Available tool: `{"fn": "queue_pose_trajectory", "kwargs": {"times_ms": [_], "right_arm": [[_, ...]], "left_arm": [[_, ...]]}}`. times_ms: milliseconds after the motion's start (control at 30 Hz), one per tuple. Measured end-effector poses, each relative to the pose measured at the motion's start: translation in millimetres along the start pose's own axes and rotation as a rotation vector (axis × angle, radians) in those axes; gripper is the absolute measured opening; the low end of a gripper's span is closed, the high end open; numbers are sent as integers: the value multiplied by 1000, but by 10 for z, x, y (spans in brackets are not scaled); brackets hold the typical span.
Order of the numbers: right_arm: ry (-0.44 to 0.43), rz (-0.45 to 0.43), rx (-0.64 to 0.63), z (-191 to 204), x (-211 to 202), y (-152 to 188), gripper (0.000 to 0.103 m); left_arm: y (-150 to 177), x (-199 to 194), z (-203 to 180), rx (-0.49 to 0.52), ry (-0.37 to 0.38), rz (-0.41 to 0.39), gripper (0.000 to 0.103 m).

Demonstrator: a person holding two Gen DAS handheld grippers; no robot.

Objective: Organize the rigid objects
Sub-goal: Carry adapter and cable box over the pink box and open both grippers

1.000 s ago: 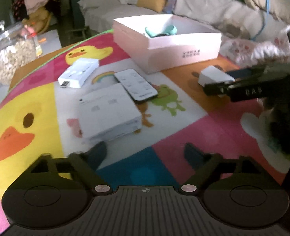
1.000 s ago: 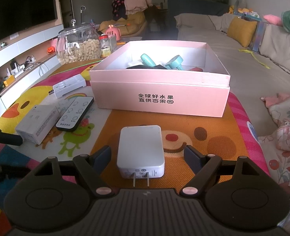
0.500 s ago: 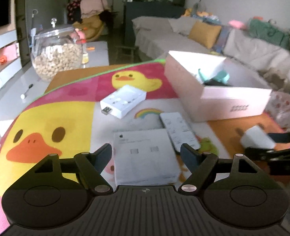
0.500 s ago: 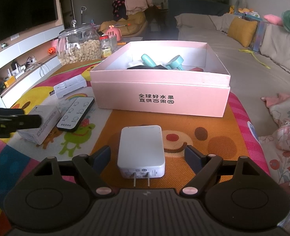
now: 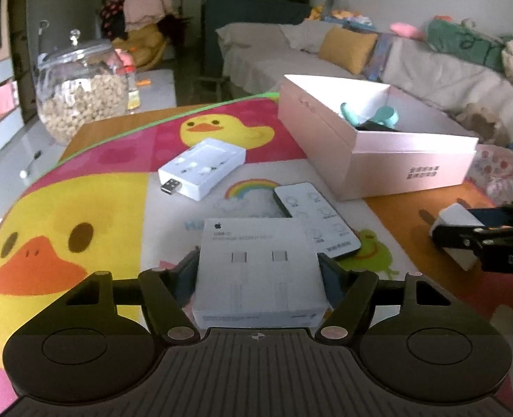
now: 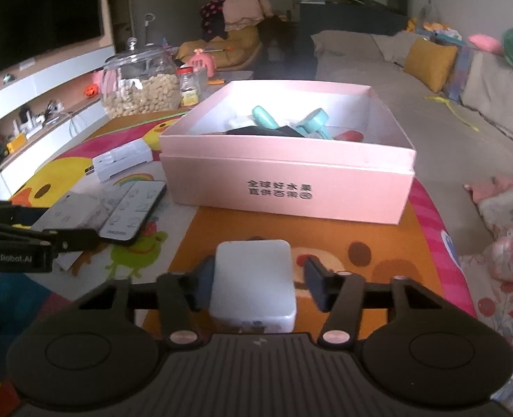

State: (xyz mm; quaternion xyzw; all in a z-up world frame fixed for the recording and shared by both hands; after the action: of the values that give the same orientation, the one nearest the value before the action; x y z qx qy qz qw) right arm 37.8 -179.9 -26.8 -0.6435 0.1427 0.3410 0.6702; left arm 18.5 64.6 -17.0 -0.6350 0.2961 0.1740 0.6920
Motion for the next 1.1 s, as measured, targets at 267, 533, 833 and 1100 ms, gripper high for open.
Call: {"fn": "queue_pose_trajectory", "kwargs": {"times_ms": [267, 533, 833, 1100], "right_arm": [[-40, -78, 16, 7, -285, -120, 44], [-69, -227, 51, -75, -814, -404, 44], [-18, -413, 75, -249, -1242, -778, 44], [48, -386, 119, -486, -1113, -868, 44]], "left_arm": [[-9, -272, 11, -26, 92, -107, 75], [-328, -677, -263, 58, 211, -244, 75], [-1297, -351, -631, 142, 281, -371, 75], [-1935, 573, -571, -92, 379, -269, 73]]}}
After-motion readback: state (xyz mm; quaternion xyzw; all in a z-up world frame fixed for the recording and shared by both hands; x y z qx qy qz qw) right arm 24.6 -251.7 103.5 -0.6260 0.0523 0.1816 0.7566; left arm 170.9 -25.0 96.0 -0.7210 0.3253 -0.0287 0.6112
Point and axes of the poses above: each gripper's, at about its wrist camera, not at the fingertips, and x roughly the way its jaws point, z to its left, y to its underside, the point moved 4 cm from there along x, roughly the way its jaws point, and after that the axes turned 5 degrees about x, right-handed, at the moved point
